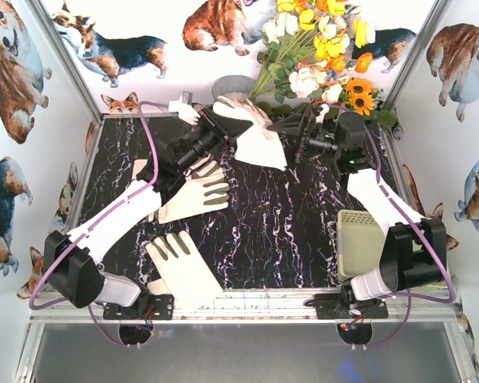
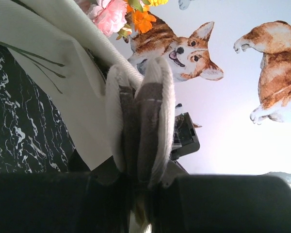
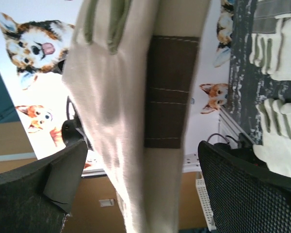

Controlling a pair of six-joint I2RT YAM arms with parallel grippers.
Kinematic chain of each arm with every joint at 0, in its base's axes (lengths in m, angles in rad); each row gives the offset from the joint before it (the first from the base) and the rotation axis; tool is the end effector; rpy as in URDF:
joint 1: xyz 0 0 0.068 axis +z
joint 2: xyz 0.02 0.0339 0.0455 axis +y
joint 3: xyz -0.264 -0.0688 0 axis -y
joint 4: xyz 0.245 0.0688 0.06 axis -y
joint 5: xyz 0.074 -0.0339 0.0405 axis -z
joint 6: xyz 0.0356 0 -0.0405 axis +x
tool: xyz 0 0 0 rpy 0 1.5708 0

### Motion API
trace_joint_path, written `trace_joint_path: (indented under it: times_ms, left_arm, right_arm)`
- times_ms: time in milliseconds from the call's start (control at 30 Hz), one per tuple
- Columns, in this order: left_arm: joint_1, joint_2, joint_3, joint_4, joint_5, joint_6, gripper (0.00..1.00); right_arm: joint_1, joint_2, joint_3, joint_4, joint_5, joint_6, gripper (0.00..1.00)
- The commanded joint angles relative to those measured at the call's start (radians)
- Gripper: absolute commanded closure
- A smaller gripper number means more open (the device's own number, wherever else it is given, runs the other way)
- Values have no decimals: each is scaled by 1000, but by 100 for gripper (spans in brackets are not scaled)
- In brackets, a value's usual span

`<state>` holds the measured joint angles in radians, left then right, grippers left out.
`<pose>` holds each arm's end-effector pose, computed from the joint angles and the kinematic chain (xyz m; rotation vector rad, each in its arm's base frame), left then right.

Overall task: Put the gloves into the storage basket
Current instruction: Place the glove in the bin.

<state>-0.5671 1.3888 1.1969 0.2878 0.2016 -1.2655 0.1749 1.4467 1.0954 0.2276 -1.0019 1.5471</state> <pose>0.2767 -0.1847 0.3957 -0.4030 1.6589 -1.5862 0.3202 0.0870 0.3360 0.5023 2.0924 1.9891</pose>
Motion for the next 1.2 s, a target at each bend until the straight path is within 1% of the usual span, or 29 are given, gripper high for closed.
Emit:
trace_joint_path:
  times_ms: [0, 200, 433, 533, 700, 867, 1033, 1100, 1167]
  left_arm:
    - [-3, 21, 42, 85, 20, -25, 100]
    - [-27, 52, 61, 153, 77, -74, 100]
    - [-33, 48, 73, 144, 103, -90, 100]
    - [-33, 34, 57, 128, 96, -93, 100]
    - [-31, 13, 51, 93, 77, -83, 100]
    - [-31, 4, 47, 37, 88, -95, 100]
    - [-31, -25, 27, 9, 76, -89, 100]
    - [-31, -34, 20, 2, 75, -90, 100]
    - [-31, -41, 15, -4, 73, -90, 100]
  right_arm:
    - [14, -30, -5, 228, 23, 200, 1]
    - [18, -4, 2, 349, 51, 296, 3]
    - [24, 20, 0, 474, 82, 385, 5]
    - [25, 19, 2, 519, 105, 392, 11]
    - [25, -12, -28, 519, 161, 335, 22]
    - [23, -31, -43, 540, 201, 295, 27]
    - [14, -64, -78, 505, 233, 252, 32]
    - [11, -76, -91, 492, 239, 239, 37]
    - [9, -82, -88, 479, 233, 231, 49]
